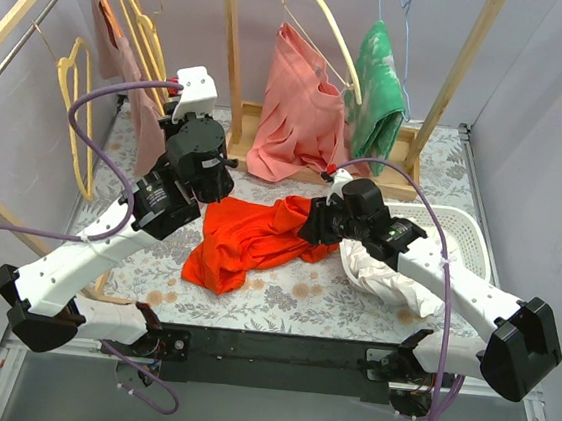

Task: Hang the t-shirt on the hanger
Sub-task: Pick up the hanger from the clothesline.

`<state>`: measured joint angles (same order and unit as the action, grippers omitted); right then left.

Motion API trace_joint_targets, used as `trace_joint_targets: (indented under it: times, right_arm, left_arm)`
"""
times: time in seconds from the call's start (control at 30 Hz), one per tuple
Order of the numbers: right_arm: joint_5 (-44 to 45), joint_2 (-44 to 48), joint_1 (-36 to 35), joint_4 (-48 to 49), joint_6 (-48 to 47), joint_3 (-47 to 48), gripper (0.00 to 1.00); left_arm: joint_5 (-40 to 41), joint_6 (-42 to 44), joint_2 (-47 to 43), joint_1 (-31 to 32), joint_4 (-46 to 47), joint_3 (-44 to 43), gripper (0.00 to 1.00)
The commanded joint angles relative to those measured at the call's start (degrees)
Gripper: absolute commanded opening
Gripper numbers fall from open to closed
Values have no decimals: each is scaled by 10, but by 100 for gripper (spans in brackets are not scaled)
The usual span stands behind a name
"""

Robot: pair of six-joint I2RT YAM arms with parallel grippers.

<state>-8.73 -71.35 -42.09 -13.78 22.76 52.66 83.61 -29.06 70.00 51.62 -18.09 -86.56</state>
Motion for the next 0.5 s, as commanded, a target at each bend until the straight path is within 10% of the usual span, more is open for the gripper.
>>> trace_joint_targets:
  times: [0.0, 0.13, 0.47]
  right_arm:
    - [7, 17, -3, 21, 4, 1, 45]
    - [20, 27, -2, 17, 2, 5, 46]
    - [50, 34, -2, -6, -18, 26, 46]
  left_arm:
    - [-92, 30, -14, 13, 44, -26, 0]
    - [-322, -142, -11, 11, -163, -137, 0]
    - [-635, -86, -103, 10, -71, -92, 0]
